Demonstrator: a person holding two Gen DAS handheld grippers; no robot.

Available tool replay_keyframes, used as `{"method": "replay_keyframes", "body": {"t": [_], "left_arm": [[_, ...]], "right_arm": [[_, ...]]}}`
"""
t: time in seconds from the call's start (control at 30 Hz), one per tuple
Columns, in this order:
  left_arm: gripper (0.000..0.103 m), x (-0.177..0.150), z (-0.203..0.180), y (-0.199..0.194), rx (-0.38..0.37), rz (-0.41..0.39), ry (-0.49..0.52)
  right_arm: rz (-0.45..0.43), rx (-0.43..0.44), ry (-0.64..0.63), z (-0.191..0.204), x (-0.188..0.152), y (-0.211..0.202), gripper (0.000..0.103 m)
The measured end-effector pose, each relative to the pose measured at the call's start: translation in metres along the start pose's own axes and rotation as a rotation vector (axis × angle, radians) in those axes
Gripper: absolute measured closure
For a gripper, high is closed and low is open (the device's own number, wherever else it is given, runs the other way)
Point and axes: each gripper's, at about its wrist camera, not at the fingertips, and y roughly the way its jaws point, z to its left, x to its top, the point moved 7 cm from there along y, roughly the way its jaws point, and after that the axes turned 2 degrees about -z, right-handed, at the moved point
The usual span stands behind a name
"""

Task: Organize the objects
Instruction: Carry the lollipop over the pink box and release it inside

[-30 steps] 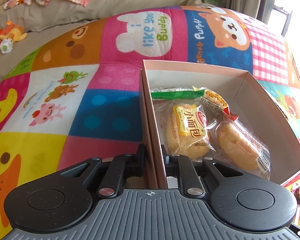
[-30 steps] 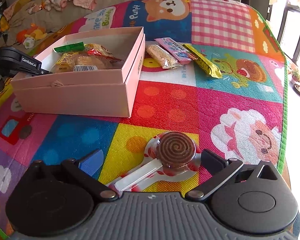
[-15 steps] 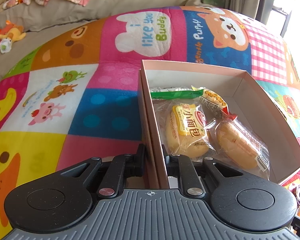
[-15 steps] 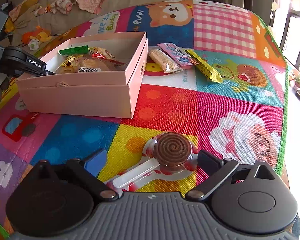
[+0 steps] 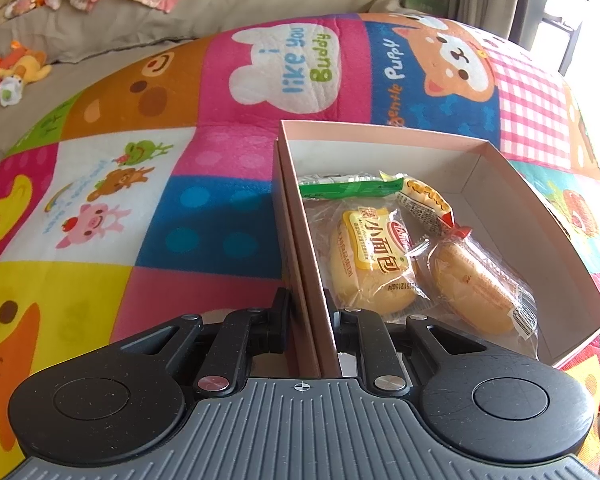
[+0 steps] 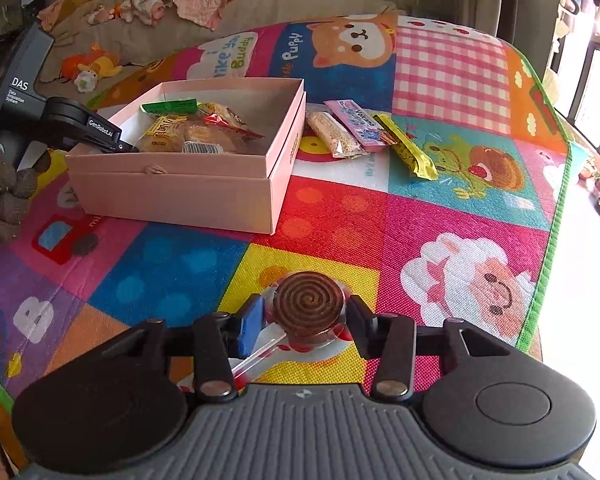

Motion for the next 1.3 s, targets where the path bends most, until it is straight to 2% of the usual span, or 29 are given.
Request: {"method": "replay_keyframes", "body": {"t": [0.13,0.3,0.43,0.6,0.87,1.0,1.17,1.3], "left_arm": [[0.086,-0.001,-0.001,-0.001,-0.003,-0.003,-0.005],[0.085,-0.002,0.0,-0.002,-0.009,-0.009,-0.01],[0.085,-0.002,0.001,-0.002,-0.014,-0.012,-0.016],[0.085,-0.002,0.002,-0.002,-0.023,-0.014,-0.016],[0.085,-0.002,0.002,-0.002,-0.024,-0.012,-0.011],[0.085,-0.003,0.002,-0.002,-0.025,-0.012,-0.011],[0.085,-0.003,0.002,-0.002,-0.025,-0.013,-0.012],[0.084,-0.003,0.002,-0.002,-0.028,-0.013,-0.012]], "right_arm": [[-0.047,0.005,-0.038,0.009,0.012,-0.027,0.058],[-0.142,0.015,-0.071,0.017,0.042,-0.06,0.058],[-0.209,0.017,-0.098,0.024,0.07,-0.07,0.058],[-0.246,0.063,-0.066,0.033,0.105,-0.049,0.058],[-0.19,0.091,0.002,0.045,0.135,0.029,0.058],[-0.179,0.102,0.031,0.049,0.146,0.053,0.057],[-0.178,0.113,0.048,0.045,0.148,0.059,0.053],[-0.192,0.062,0.038,0.026,0.143,0.05,0.047]]}}
